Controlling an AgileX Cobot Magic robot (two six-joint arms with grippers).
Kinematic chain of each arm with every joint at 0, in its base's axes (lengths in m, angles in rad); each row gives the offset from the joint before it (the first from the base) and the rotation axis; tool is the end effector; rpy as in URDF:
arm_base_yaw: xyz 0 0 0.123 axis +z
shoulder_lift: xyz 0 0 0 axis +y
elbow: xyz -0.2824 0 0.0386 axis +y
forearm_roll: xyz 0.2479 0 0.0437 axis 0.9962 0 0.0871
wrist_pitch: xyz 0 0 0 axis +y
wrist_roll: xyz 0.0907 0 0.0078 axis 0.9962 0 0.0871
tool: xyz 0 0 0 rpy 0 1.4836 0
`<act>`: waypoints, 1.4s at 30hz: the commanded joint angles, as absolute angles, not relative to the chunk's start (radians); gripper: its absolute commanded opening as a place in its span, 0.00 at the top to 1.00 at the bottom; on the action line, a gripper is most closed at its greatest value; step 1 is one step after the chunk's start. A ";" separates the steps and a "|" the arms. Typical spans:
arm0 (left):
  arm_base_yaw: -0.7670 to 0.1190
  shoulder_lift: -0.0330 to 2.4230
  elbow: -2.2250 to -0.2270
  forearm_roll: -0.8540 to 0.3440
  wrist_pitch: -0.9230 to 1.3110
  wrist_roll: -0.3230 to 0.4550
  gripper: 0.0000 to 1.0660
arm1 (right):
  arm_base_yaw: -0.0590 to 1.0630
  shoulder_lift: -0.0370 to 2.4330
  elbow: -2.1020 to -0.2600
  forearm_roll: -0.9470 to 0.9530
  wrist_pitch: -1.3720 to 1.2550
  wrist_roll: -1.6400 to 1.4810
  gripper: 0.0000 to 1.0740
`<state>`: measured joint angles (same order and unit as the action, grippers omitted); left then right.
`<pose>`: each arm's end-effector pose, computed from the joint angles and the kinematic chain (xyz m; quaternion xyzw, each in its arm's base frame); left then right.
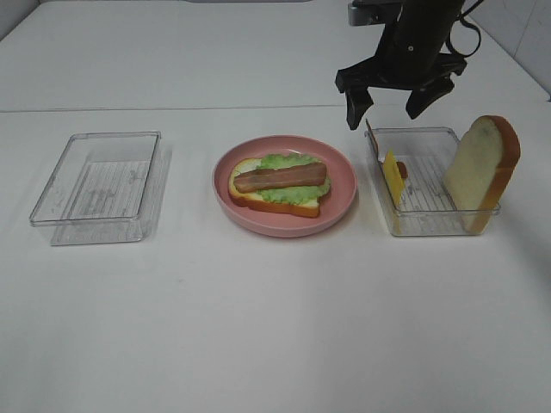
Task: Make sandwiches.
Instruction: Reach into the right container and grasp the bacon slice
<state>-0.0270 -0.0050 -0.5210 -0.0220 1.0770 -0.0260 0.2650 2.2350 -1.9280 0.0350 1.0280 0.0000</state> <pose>-0.0088 -0.0015 0.2816 0.0011 0.8506 -0.0249 0.5252 0.4652 0.1291 0.2020 -0.1239 0.9790 0.0373 0.1572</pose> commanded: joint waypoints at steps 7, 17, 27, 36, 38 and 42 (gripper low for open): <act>-0.026 -0.020 -0.520 -0.023 1.073 -0.025 0.06 | 0.263 2.290 -1.938 0.042 0.956 0.000 0.21; -0.026 -0.020 -0.520 -0.023 1.073 -0.025 0.06 | 0.263 2.333 -1.938 0.021 0.959 0.007 0.25; -0.026 -0.020 -0.520 -0.023 1.073 -0.025 0.06 | 0.263 2.336 -1.938 -0.038 0.941 0.071 0.66; -0.026 -0.020 -0.520 -0.023 1.073 -0.025 0.06 | 0.263 2.333 -1.938 -0.063 0.930 0.052 1.00; -0.026 -0.020 -0.520 -0.023 1.073 -0.025 0.06 | 0.263 2.332 -1.941 -0.063 0.938 0.052 1.00; -0.026 -0.020 -0.520 -0.023 1.073 -0.025 0.06 | 0.263 2.326 -1.958 -0.063 0.967 0.052 1.00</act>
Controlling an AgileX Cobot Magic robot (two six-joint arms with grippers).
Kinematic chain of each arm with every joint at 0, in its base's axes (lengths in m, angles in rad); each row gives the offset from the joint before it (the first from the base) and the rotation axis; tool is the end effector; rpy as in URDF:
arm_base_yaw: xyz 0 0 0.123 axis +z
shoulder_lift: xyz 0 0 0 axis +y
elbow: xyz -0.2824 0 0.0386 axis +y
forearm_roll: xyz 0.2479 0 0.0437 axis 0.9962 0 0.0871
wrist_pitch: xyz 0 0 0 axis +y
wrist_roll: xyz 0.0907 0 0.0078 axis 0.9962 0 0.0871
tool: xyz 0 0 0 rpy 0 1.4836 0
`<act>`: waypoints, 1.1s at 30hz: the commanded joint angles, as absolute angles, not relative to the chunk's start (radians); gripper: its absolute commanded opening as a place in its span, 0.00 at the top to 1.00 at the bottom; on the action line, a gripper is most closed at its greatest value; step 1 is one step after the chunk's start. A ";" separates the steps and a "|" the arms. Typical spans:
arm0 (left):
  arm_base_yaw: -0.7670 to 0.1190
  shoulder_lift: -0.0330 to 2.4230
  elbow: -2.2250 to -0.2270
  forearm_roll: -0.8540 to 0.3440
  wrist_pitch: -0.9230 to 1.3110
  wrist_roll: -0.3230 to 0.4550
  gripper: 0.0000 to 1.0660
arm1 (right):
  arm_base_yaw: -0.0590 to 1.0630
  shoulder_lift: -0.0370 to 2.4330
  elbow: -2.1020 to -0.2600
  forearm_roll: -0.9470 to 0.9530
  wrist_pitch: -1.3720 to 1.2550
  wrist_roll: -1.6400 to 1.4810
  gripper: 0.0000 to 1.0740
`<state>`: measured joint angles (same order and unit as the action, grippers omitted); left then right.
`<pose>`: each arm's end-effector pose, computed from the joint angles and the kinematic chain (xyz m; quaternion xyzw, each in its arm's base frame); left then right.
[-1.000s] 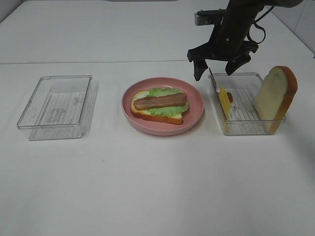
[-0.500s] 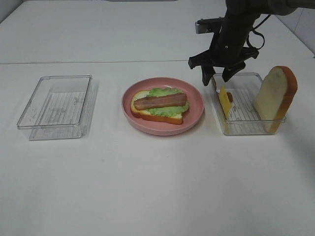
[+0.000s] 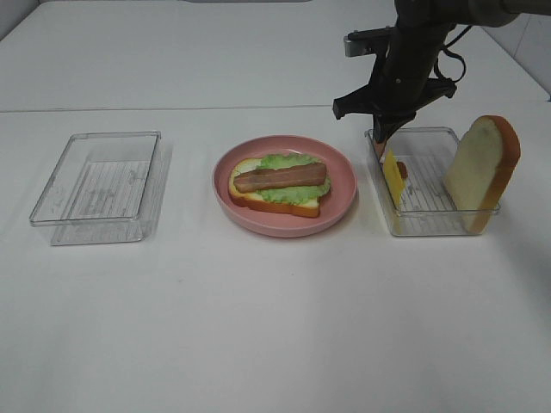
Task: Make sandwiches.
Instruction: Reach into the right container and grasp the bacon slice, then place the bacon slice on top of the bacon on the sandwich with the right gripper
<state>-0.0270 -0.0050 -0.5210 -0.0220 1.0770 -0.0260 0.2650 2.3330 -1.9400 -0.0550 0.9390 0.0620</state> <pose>-0.0088 -0.0015 0.2816 0.0011 0.8506 -0.0249 0.5252 0.4814 0.1265 0.1599 -0.1123 0.9800 0.0022 0.1640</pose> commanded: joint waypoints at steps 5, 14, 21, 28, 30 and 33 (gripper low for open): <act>-0.026 -0.020 -0.520 -0.023 1.073 -0.025 0.06 | 0.264 2.284 -2.024 -0.067 1.061 0.030 1.00; -0.026 -0.020 -0.520 -0.023 1.073 -0.025 0.06 | 0.267 2.187 -2.103 -0.046 1.174 0.026 1.00; -0.026 -0.017 -0.520 -0.023 1.073 -0.025 0.06 | 0.357 2.130 -2.104 -0.040 1.179 0.020 1.00; -0.026 -0.010 -0.520 -0.023 1.073 -0.025 0.06 | 0.492 2.132 -2.104 -0.028 1.156 0.027 1.00; -0.026 -0.010 -0.520 -0.023 1.073 -0.025 0.06 | 0.538 2.141 -2.104 0.014 1.134 0.030 1.00; -0.026 -0.010 -0.520 -0.023 1.073 -0.025 0.06 | 0.576 2.162 -2.103 0.050 1.112 0.027 1.00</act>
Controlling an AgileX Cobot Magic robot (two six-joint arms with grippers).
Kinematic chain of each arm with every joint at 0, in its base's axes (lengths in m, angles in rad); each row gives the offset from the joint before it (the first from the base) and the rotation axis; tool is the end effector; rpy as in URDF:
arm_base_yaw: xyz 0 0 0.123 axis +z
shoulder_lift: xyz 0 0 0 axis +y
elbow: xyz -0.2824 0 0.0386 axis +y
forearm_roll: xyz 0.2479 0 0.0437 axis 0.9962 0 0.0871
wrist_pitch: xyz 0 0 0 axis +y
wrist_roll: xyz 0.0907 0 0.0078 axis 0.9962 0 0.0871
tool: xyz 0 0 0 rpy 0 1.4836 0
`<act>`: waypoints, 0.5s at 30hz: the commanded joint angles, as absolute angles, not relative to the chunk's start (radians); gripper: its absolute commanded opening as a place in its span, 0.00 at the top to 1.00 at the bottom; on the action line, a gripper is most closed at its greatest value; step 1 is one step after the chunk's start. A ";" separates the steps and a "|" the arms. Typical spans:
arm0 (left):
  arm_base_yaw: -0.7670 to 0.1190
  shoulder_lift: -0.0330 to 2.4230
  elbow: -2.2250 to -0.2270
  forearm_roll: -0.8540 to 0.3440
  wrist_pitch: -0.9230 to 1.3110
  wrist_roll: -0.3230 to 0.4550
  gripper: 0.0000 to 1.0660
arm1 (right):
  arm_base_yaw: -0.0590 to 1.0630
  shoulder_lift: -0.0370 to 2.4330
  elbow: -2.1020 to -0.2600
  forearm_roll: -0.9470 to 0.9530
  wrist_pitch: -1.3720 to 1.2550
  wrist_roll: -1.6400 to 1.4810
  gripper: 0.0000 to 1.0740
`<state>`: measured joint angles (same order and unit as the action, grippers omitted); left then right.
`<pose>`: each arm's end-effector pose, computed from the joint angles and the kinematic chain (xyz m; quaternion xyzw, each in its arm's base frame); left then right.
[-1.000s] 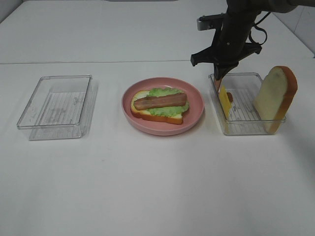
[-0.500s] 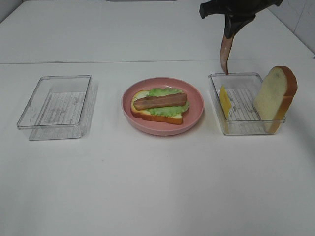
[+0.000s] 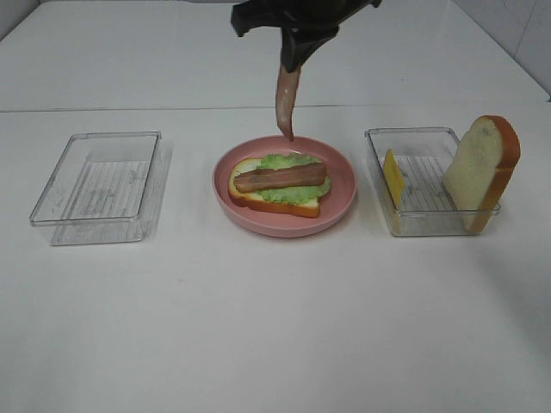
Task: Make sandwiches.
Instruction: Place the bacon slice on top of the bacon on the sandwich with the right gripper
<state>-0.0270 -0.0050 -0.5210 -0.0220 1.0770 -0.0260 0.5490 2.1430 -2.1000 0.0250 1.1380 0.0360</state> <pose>-0.0088 -0.0015 0.2816 0.0011 0.8506 -0.0249 0.5252 0.4055 0.2505 0.2916 -0.2442 0.9404 0.0799 0.2227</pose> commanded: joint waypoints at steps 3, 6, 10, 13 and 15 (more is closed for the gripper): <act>-0.026 -0.010 -0.520 -0.023 1.073 -0.025 0.06 | 0.584 2.168 -2.103 0.061 1.107 0.028 1.00; -0.026 -0.010 -0.520 -0.023 1.073 -0.025 0.06 | 0.604 2.198 -2.103 0.099 1.081 0.030 1.00; -0.026 -0.010 -0.520 -0.023 1.073 -0.025 0.06 | 0.601 2.255 -2.103 0.164 1.063 0.014 1.00; -0.026 -0.010 -0.520 -0.023 1.073 -0.025 0.06 | 0.600 2.292 -2.103 0.121 1.058 0.006 1.00; -0.026 -0.010 -0.520 -0.023 1.073 -0.025 0.06 | 0.600 2.317 -2.103 0.081 1.051 0.007 1.00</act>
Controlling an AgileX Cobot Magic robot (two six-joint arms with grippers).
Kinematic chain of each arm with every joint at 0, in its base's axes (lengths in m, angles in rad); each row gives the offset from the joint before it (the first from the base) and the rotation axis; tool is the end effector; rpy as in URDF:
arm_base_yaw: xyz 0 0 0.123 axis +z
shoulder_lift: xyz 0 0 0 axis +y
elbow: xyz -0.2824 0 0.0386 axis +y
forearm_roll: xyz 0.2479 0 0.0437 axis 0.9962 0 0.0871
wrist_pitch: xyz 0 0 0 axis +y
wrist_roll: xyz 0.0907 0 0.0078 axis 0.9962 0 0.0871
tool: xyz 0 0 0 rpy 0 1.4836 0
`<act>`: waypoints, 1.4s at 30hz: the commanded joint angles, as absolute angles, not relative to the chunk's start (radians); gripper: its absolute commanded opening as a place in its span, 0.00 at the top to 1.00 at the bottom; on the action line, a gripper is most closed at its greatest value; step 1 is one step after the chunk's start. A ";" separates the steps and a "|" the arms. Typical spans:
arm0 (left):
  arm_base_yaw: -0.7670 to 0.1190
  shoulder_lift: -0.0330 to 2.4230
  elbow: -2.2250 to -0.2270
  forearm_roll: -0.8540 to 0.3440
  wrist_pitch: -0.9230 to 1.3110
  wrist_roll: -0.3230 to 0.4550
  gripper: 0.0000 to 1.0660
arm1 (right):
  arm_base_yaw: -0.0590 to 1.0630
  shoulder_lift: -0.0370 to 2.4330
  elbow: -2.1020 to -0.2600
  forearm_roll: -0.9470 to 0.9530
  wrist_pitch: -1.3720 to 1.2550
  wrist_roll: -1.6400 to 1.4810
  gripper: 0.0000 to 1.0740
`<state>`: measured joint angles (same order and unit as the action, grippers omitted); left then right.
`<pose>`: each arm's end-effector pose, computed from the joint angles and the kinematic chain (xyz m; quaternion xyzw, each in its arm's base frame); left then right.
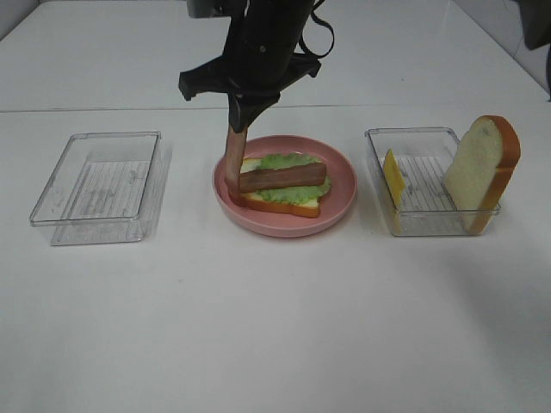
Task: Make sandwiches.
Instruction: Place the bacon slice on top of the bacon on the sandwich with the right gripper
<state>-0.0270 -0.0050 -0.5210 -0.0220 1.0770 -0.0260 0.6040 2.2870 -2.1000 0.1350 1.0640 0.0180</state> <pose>-0.0088 -0.0015 0.2816 0.0011 0.8506 -0.0249 0.5252 0.4073 0.2940 0.2246 -0.2629 0.9413 0.1230 0.1723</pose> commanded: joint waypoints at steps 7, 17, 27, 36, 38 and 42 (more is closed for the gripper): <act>-0.026 -0.010 -0.520 -0.023 1.073 -0.025 0.06 | 0.600 2.381 -2.103 -0.146 1.027 0.082 1.00; -0.026 -0.010 -0.520 -0.023 1.073 -0.025 0.06 | 0.600 2.391 -2.103 -0.257 1.027 0.132 1.00; -0.026 -0.010 -0.520 -0.023 1.073 -0.025 0.06 | 0.600 2.391 -2.103 -0.257 1.052 0.137 1.00; -0.026 -0.010 -0.520 -0.023 1.073 -0.025 0.06 | 0.600 2.391 -2.103 -0.269 1.065 0.151 0.39; -0.026 -0.010 -0.520 -0.023 1.073 -0.025 0.06 | 0.601 2.391 -2.103 -0.297 1.073 0.151 0.11; -0.026 -0.010 -0.520 -0.023 1.073 -0.025 0.06 | 0.601 2.391 -2.128 -0.311 1.137 0.151 0.07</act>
<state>-0.0270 -0.0050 -0.5210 -0.0220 1.0770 -0.0260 0.6030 2.3890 -2.1140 -0.2930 1.1050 0.1430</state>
